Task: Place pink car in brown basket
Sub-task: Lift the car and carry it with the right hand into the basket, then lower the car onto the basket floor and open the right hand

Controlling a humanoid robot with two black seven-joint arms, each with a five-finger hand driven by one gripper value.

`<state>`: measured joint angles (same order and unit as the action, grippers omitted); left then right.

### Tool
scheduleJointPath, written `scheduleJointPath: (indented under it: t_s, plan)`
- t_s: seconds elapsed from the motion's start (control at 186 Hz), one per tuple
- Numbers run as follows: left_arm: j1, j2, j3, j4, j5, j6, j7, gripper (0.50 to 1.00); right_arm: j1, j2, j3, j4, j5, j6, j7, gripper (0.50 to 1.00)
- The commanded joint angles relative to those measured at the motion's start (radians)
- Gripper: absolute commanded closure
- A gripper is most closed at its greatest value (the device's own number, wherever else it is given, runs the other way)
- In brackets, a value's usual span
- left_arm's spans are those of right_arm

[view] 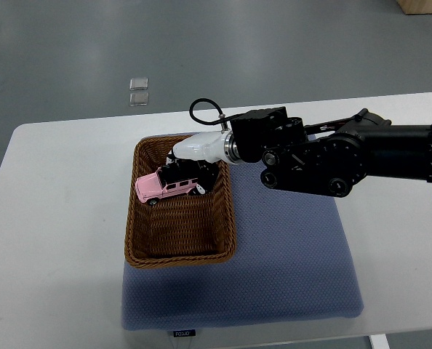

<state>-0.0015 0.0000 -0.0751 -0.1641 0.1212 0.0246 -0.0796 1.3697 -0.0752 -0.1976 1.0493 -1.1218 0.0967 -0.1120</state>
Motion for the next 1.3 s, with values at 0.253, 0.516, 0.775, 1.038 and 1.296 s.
scheduleJointPath:
  t_s: [0.253,0.516,0.775,1.038,1.296]
  plan:
    - [0.0,0.0,0.0,0.0,0.0,0.0,0.0,0.5,-0.047,0.02,-0.002,-0.049,-0.016,-0.009,0.0,0.989]
    - [0.0,0.0,0.0,0.0,0.0,0.0,0.0,0.5,-0.06,0.028,-0.002,-0.061,-0.024,-0.012,0.002,0.865]
    - [0.0,0.0,0.0,0.0,0.0,0.0,0.0,0.5,-0.067,0.029,-0.002,-0.066,-0.024,-0.014,0.002,0.75]
    - [0.0,0.0,0.0,0.0,0.0,0.0,-0.002,0.5,-0.066,0.018,0.001,-0.066,-0.019,-0.028,0.002,0.632]
    - [0.0,0.0,0.0,0.0,0.0,0.0,0.0,0.5,-0.057,-0.017,0.043,-0.066,0.002,-0.031,0.009,0.603]
